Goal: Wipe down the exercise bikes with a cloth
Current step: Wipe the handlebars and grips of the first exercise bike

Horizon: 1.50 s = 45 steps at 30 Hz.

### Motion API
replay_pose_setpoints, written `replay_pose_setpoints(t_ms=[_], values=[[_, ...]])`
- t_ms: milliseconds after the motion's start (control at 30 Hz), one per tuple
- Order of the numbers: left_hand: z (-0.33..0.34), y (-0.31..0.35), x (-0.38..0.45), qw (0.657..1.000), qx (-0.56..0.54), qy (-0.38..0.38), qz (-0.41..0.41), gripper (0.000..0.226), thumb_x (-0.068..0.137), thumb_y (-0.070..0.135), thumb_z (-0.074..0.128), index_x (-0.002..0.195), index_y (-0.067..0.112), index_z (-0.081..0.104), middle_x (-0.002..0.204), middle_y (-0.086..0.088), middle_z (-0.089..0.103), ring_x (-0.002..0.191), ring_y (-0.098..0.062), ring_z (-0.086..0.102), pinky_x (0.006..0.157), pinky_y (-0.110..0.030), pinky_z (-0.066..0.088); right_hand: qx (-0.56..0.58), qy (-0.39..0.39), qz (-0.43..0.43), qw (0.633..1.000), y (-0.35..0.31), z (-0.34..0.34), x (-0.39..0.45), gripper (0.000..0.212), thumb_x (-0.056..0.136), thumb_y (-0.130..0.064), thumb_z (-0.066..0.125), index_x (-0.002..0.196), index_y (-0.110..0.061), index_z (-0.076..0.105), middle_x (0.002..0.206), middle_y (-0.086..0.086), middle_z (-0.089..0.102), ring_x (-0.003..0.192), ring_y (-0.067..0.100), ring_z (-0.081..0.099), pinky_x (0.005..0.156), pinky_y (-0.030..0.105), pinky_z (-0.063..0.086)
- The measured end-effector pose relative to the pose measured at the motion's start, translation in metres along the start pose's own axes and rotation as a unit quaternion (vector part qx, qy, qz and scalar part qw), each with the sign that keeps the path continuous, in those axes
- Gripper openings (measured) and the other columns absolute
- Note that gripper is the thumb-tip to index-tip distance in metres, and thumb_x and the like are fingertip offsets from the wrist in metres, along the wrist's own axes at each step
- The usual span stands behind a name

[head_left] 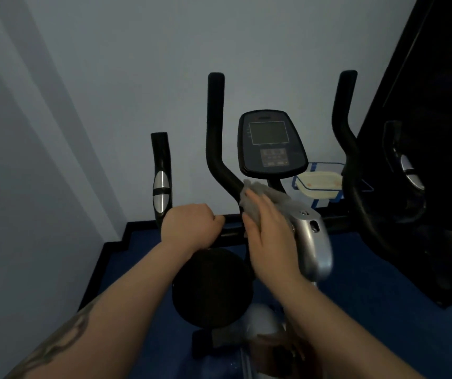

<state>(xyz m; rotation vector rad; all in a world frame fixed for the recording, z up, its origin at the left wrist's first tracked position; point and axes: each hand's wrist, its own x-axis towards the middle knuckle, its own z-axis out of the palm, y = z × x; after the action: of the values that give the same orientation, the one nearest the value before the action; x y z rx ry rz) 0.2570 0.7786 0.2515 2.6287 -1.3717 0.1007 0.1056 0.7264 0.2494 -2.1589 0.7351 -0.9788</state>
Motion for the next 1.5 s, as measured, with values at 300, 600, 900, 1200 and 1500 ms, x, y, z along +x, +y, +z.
replay_pose_setpoints(t_ms=[300,600,900,1200,1500], values=[[-0.002,0.002,-0.002,1.000,0.007,0.000,0.001,0.049,0.095,0.041,0.036,0.055,0.016,0.046,0.056,0.000,0.049,0.050,-0.015,0.045,0.047,-0.028,0.025,-0.106,-0.032,-0.055,0.992,0.004,-0.002,0.011,0.054,0.098,-0.017,0.051,0.149,-0.026,0.035,0.148,0.004,0.044,0.119,0.024,0.055,0.094,0.040,0.049],[-0.001,0.003,0.001,1.000,0.006,0.004,-0.009,0.049,0.095,0.044,0.037,0.055,0.017,0.047,0.056,0.002,0.048,0.050,-0.013,0.045,0.047,-0.028,0.023,-0.165,-0.067,-0.007,0.984,-0.005,0.008,0.057,0.047,0.104,-0.024,0.038,0.150,-0.021,0.030,0.144,0.008,0.047,0.120,0.024,0.051,0.091,0.035,0.041],[0.000,0.003,0.001,1.000,0.003,0.010,-0.005,0.048,0.094,0.043,0.038,0.055,0.017,0.045,0.055,0.001,0.047,0.049,-0.013,0.044,0.046,-0.027,0.023,-0.148,-0.082,-0.066,0.983,0.006,-0.026,-0.016,0.044,0.097,-0.013,0.054,0.139,-0.022,0.050,0.140,0.001,0.053,0.120,0.006,0.053,0.096,0.009,0.037],[0.001,0.000,0.001,1.000,0.018,0.008,-0.002,0.050,0.095,0.047,0.038,0.056,0.017,0.048,0.056,0.002,0.048,0.050,-0.013,0.044,0.047,-0.028,0.025,0.089,-0.127,0.016,0.988,-0.028,0.000,0.077,0.044,0.102,-0.047,0.030,0.139,-0.031,0.047,0.136,-0.003,0.053,0.097,0.015,0.062,0.083,0.037,0.055],[0.001,0.001,0.001,1.000,0.012,0.014,0.002,0.050,0.094,0.046,0.037,0.055,0.017,0.049,0.054,0.001,0.050,0.048,-0.015,0.047,0.046,-0.027,0.027,-0.086,-0.073,-0.052,0.992,0.006,-0.004,0.024,0.041,0.098,-0.021,0.050,0.138,-0.032,0.050,0.152,-0.002,0.038,0.123,0.019,0.049,0.098,0.024,0.038]])
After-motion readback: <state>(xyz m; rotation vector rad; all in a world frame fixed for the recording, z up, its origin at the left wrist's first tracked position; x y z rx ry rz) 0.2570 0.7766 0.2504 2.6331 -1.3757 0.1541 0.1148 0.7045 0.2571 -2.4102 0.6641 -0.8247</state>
